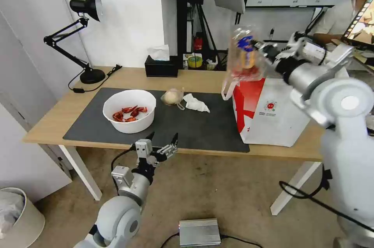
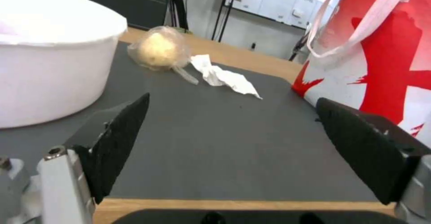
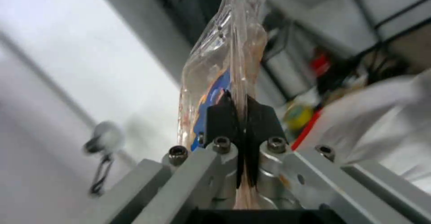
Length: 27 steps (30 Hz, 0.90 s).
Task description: Pick up the trash from the table and place it into the takeout bag.
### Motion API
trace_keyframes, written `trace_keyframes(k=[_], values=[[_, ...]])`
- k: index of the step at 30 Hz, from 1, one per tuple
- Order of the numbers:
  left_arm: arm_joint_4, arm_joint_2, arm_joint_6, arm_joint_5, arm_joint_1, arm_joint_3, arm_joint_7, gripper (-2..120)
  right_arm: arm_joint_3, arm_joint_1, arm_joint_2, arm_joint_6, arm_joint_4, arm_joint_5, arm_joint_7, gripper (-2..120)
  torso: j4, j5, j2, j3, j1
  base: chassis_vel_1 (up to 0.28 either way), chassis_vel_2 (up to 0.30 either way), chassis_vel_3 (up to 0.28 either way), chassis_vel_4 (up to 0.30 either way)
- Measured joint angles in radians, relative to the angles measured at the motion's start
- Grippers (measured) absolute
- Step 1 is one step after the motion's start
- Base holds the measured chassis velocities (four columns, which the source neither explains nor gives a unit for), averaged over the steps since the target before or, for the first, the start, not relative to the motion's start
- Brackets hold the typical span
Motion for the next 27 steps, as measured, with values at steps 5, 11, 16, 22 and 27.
trace_keyframes(k=[5, 11, 16, 22, 27], values=[[0.003, -0.01, 0.0, 0.001, 0.005, 0.004, 0.0, 100, 0.002, 0.008, -0.038, 0.04, -0.032, -0.062, -0.023, 0, 0.0001, -0.0001, 0.0, 0.0, 0.0, 0.0, 0.0, 0.0, 0.0], [-0.003, -0.014, 0.0, 0.006, 0.018, 0.009, 0.003, 100, 0.004, 0.014, -0.074, 0.078, -0.086, -0.158, -0.076, 0, 0.0001, -0.0001, 0.0, 0.0, 0.0, 0.0, 0.0, 0.0, 0.0], [-0.006, -0.015, 0.0, 0.009, 0.017, 0.012, 0.004, 100, 0.002, -0.006, -0.086, 0.093, -0.117, -0.244, -0.109, 0, 0.0, -0.0002, 0.0, 0.0, 0.0, 0.0, 0.0, 0.0, 0.0], [-0.014, -0.021, 0.0, 0.02, 0.023, 0.021, 0.004, 100, 0.006, -0.038, -0.091, 0.099, -0.132, -0.286, -0.131, 0, 0.0001, -0.0002, 0.0, 0.0, 0.0, 0.0, 0.0, 0.0, 0.0], [-0.014, -0.024, 0.0, 0.024, 0.023, 0.024, 0.004, 100, 0.015, -0.067, -0.092, 0.102, -0.128, -0.299, -0.137, 0, 0.0, -0.0002, 0.0, 0.0, 0.0, 0.0, 0.0, 0.0, 0.0]])
